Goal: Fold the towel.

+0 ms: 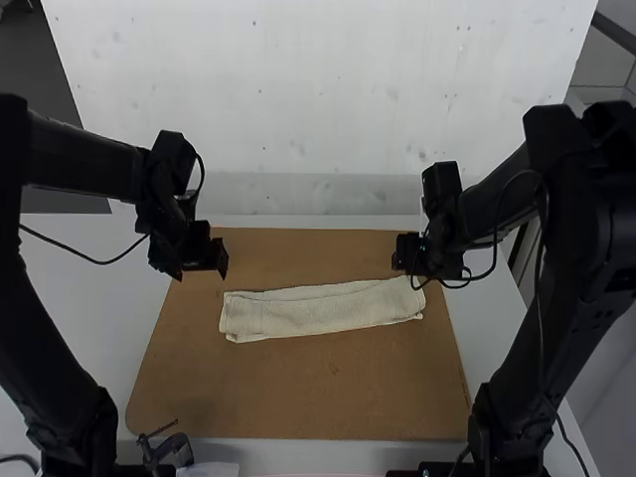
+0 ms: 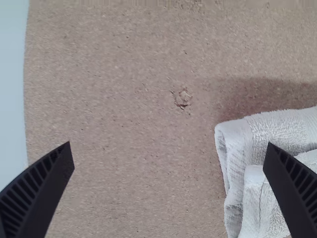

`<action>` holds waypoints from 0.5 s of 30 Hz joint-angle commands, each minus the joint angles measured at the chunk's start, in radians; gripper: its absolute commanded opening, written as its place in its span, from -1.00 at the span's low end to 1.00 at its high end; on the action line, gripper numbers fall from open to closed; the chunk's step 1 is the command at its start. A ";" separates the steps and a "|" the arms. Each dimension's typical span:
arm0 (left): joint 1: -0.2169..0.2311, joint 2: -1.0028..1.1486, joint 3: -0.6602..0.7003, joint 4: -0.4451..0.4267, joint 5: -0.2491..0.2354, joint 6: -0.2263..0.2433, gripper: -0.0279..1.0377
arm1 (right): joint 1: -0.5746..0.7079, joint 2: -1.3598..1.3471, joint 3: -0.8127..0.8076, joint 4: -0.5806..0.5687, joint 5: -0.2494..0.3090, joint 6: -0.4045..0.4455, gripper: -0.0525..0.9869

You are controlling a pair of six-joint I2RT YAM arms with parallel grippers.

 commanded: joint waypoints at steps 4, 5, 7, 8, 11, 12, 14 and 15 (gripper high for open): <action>0.057 -0.052 0.025 0.007 0.016 0.030 0.90 | -0.013 0.096 0.062 -0.063 -0.049 0.047 0.77; 0.062 -0.052 0.025 0.007 0.018 0.032 0.90 | -0.008 0.115 0.068 -0.072 -0.051 0.050 0.77; 0.067 -0.052 0.025 0.007 0.021 0.032 0.90 | 0.013 0.147 0.078 -0.078 -0.049 0.064 0.69; 0.071 -0.052 0.025 0.007 0.021 0.033 0.90 | 0.023 0.164 0.082 -0.080 -0.043 0.075 0.61; 0.083 -0.046 0.023 0.007 0.033 0.033 0.90 | 0.052 0.201 0.094 -0.089 -0.013 0.081 0.09; 0.088 -0.043 0.022 0.006 0.035 0.035 0.90 | 0.053 0.210 0.099 -0.089 -0.008 0.086 -0.09; 0.094 -0.042 0.019 0.006 0.035 0.038 0.90 | 0.052 0.217 0.111 -0.107 -0.002 0.092 -0.46; 0.097 -0.042 0.017 0.006 0.035 0.039 0.90 | 0.052 0.219 0.114 -0.112 0.001 0.095 -0.58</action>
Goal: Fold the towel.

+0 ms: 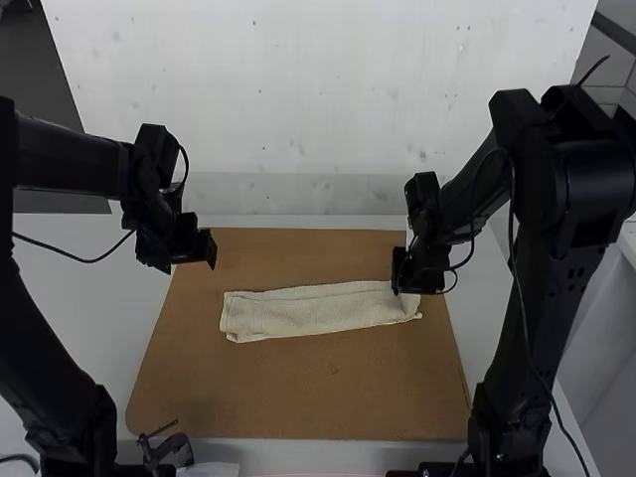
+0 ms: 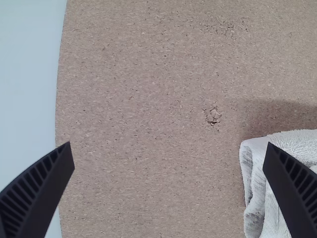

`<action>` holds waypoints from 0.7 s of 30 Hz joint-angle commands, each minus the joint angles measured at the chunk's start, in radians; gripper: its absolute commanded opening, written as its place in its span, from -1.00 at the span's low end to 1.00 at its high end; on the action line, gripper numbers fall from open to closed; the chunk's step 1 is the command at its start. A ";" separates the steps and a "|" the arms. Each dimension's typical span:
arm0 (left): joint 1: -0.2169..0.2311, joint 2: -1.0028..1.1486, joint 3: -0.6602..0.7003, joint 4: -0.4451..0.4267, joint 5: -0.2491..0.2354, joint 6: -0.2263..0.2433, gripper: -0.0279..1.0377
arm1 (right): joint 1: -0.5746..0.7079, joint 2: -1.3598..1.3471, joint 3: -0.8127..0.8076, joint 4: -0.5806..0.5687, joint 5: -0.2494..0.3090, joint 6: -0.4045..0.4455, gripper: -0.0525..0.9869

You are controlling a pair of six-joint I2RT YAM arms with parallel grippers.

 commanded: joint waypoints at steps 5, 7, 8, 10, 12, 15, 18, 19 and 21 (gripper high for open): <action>0.020 -0.012 0.009 0.005 0.021 0.017 0.90 | -0.017 0.035 0.024 -0.049 0.035 0.022 -0.86; 0.020 -0.013 0.008 0.005 0.021 0.017 0.90 | -0.033 0.032 0.024 -0.054 0.035 0.017 -0.86; 0.020 -0.015 0.006 0.005 0.023 0.017 0.90 | -0.045 0.028 0.024 -0.060 0.035 0.013 -0.86; 0.020 -0.019 0.006 0.005 0.023 0.017 0.90 | -0.079 0.008 0.024 -0.074 0.035 -0.010 -0.86; 0.020 -0.028 0.005 0.003 0.023 0.017 0.90 | -0.126 -0.021 0.022 -0.080 0.033 -0.044 -0.86; 0.021 -0.044 -0.001 0.003 0.023 0.017 0.90 | -0.212 -0.058 0.033 -0.107 0.033 -0.099 -0.86; 0.020 -0.050 -0.011 0.005 0.023 0.017 0.90 | -0.309 -0.067 0.042 -0.114 0.032 -0.159 -0.86; 0.020 -0.051 -0.014 0.005 0.023 0.016 0.90 | -0.337 -0.067 0.045 -0.115 0.030 -0.178 -0.86; 0.020 -0.051 -0.020 0.005 0.023 0.016 0.90 | -0.390 -0.061 0.053 -0.110 0.030 -0.213 -0.86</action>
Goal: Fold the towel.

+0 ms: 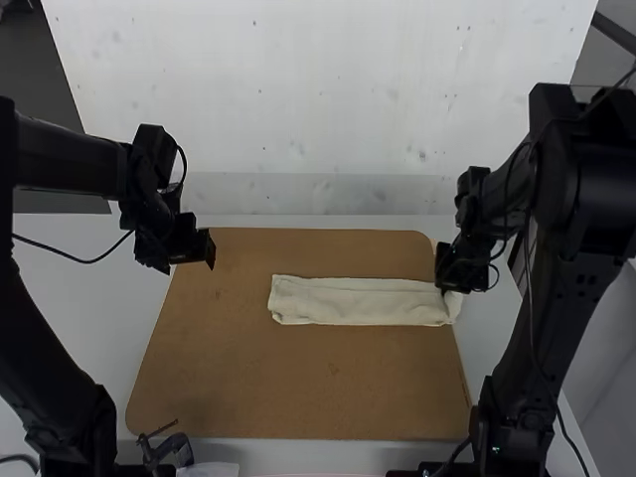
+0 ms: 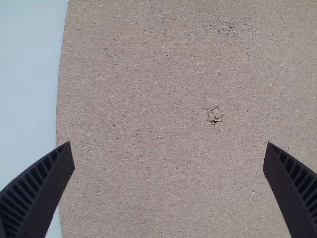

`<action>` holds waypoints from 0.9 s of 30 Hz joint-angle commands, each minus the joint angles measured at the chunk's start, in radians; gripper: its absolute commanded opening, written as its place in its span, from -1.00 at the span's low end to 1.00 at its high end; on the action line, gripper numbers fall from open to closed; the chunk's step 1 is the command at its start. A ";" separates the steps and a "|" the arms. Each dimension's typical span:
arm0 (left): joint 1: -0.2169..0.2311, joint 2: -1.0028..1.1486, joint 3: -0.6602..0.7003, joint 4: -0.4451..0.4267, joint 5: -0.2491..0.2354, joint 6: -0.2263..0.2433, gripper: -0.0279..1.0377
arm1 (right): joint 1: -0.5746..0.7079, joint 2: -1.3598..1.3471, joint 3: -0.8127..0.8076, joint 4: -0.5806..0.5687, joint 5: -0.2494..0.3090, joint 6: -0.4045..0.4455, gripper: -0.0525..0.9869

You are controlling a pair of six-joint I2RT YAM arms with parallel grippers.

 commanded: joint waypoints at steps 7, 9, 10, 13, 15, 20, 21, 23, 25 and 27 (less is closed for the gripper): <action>0.005 -0.051 -0.041 0.015 0.012 0.004 0.90 | -0.211 0.042 0.115 -0.006 0.039 -0.156 -0.86; 0.006 -0.051 -0.044 0.023 0.010 0.004 0.90 | -0.208 0.028 0.132 -0.030 0.039 -0.156 -0.86; 0.006 -0.051 -0.044 0.024 0.010 0.004 0.90 | -0.193 0.016 0.135 -0.044 0.039 -0.153 -0.86; 0.006 -0.053 -0.044 0.029 0.010 0.004 0.90 | -0.107 -0.044 0.121 -0.065 0.039 -0.123 -0.86; 0.008 -0.053 -0.044 0.030 0.010 0.004 0.90 | -0.027 -0.082 0.115 -0.092 0.039 -0.077 -0.86; 0.008 -0.050 -0.052 0.041 0.010 0.005 0.90 | 0.254 -0.132 0.115 -0.125 0.074 0.074 -0.86; 0.009 -0.050 -0.053 0.043 0.010 0.005 0.90 | 0.312 -0.130 0.123 -0.130 0.088 0.103 -0.86; 0.014 -0.048 -0.056 0.043 0.010 0.005 0.90 | 0.424 -0.110 0.152 -0.145 0.119 0.155 -0.86; 0.014 -0.048 -0.059 0.043 0.010 0.005 0.90 | 0.515 -0.073 0.189 -0.161 0.143 0.203 -0.86; 0.014 -0.048 -0.064 0.044 0.010 0.005 0.90 | 0.581 -0.032 0.230 -0.171 0.156 0.236 -0.86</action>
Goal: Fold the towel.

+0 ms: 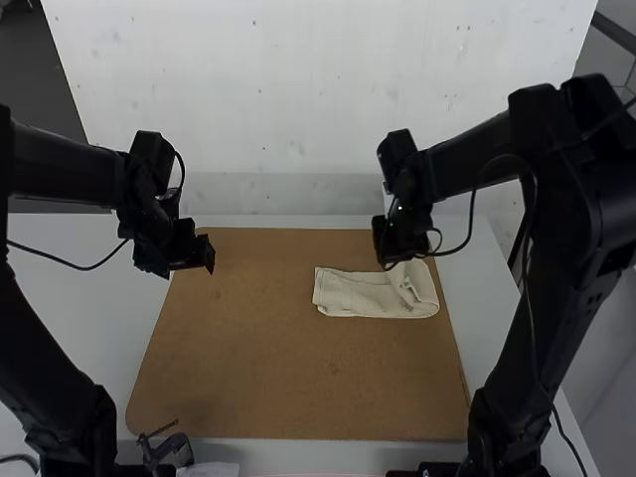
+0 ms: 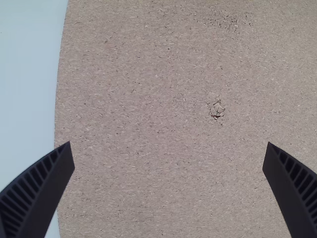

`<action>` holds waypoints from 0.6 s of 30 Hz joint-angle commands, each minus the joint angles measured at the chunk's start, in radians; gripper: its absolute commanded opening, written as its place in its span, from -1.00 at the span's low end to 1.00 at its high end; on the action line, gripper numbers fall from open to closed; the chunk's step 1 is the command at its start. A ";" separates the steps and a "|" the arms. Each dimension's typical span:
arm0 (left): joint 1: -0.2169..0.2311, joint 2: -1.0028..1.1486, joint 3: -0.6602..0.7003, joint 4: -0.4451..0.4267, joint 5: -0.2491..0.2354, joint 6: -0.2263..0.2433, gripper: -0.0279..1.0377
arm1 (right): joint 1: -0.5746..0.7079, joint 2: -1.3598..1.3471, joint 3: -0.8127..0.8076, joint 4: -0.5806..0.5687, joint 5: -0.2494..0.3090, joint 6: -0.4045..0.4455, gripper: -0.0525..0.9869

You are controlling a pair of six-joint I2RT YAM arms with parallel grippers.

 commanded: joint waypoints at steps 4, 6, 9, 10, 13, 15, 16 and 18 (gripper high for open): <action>0.010 -0.025 -0.026 0.006 0.007 0.005 0.90 | 0.184 0.112 0.139 -0.025 0.086 0.158 -0.86; 0.012 -0.025 -0.027 0.010 0.005 0.007 0.90 | 0.219 0.142 0.172 -0.037 0.095 0.175 -0.86; 0.016 -0.023 -0.032 0.019 0.005 0.007 0.90 | 0.255 0.179 0.214 -0.049 0.109 0.187 -0.86; 0.019 -0.023 -0.034 0.023 0.005 0.008 0.90 | 0.264 0.185 0.225 -0.054 0.113 0.190 -0.86; 0.021 -0.020 -0.043 0.031 0.005 0.008 0.90 | 0.285 0.213 0.254 -0.067 0.119 0.196 -0.86; 0.021 -0.017 -0.043 0.034 0.005 0.008 0.90 | 0.294 0.231 0.264 -0.069 0.122 0.198 -0.86; 0.021 -0.016 -0.044 0.037 0.005 0.008 0.90 | 0.299 0.239 0.267 -0.069 0.125 0.198 -0.86; 0.024 -0.014 -0.049 0.045 0.007 0.008 0.90 | 0.304 0.248 0.271 -0.069 0.129 0.198 -0.86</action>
